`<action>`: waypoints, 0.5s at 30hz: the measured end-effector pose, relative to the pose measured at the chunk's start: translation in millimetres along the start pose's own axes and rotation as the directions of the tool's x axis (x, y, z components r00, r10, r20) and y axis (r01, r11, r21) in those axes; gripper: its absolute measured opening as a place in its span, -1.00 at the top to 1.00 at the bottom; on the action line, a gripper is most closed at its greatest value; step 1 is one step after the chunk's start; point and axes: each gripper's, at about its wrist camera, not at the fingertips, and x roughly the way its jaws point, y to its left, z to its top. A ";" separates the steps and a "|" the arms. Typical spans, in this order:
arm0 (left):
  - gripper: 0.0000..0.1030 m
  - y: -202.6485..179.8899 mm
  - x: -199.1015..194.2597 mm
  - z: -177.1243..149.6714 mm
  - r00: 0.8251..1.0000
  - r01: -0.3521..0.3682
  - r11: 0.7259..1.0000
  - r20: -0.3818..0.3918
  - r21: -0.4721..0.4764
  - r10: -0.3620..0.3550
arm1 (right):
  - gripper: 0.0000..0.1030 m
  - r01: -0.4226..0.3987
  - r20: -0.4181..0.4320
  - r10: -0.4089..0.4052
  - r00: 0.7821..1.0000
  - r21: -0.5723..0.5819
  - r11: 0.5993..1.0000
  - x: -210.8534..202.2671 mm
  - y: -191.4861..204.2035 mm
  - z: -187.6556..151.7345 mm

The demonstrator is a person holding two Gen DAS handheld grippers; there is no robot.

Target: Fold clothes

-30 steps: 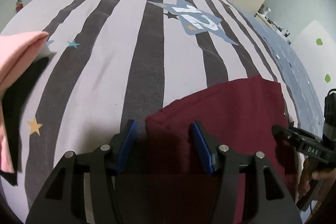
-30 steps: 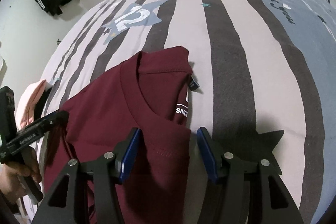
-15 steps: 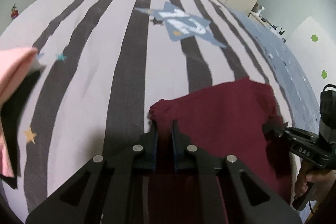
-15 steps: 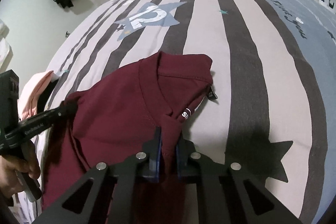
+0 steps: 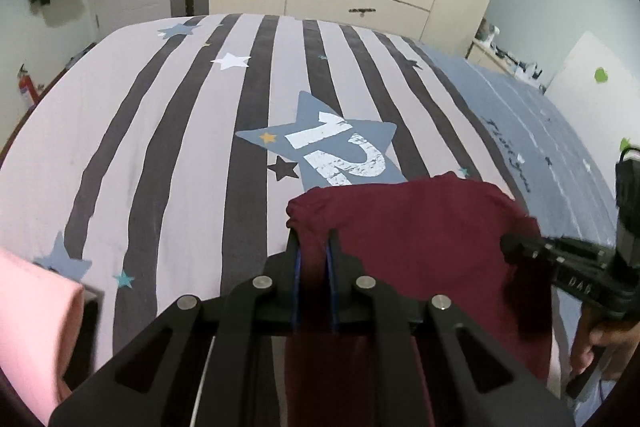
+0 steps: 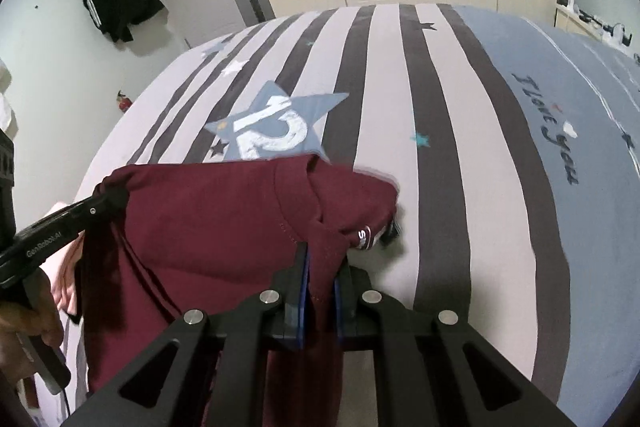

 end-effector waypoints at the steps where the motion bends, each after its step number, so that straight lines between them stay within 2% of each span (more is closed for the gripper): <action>1: 0.84 0.1 -1.8 1.8 1.000 0.004 1.000 0.004 0.002 -0.004 | 0.83 0.001 0.000 -0.001 1.000 -0.004 1.000 0.3 2.6 4.4; 3: 0.84 0.3 -5.7 5.3 1.000 0.011 1.000 0.011 0.005 -0.011 | 0.83 -0.007 0.014 0.008 1.000 -0.015 1.000 -4.6 0.8 10.5; 8: 0.84 -10.1 -72.2 -3.8 0.990 0.083 0.996 0.107 0.038 -0.087 | 0.83 -0.067 0.078 0.069 0.995 -0.023 0.997 -32.4 7.0 1.7; 11: 0.84 -16.1 -119.2 -24.1 0.981 0.116 0.992 0.150 0.050 -0.122 | 0.83 -0.093 0.129 0.101 0.986 -0.069 0.993 -67.2 13.9 -11.3; 15: 0.84 -26.6 -177.2 -66.4 0.975 0.154 0.988 0.159 0.026 -0.156 | 0.83 -0.117 0.175 0.141 0.974 -0.140 0.983 -120.7 30.8 -47.0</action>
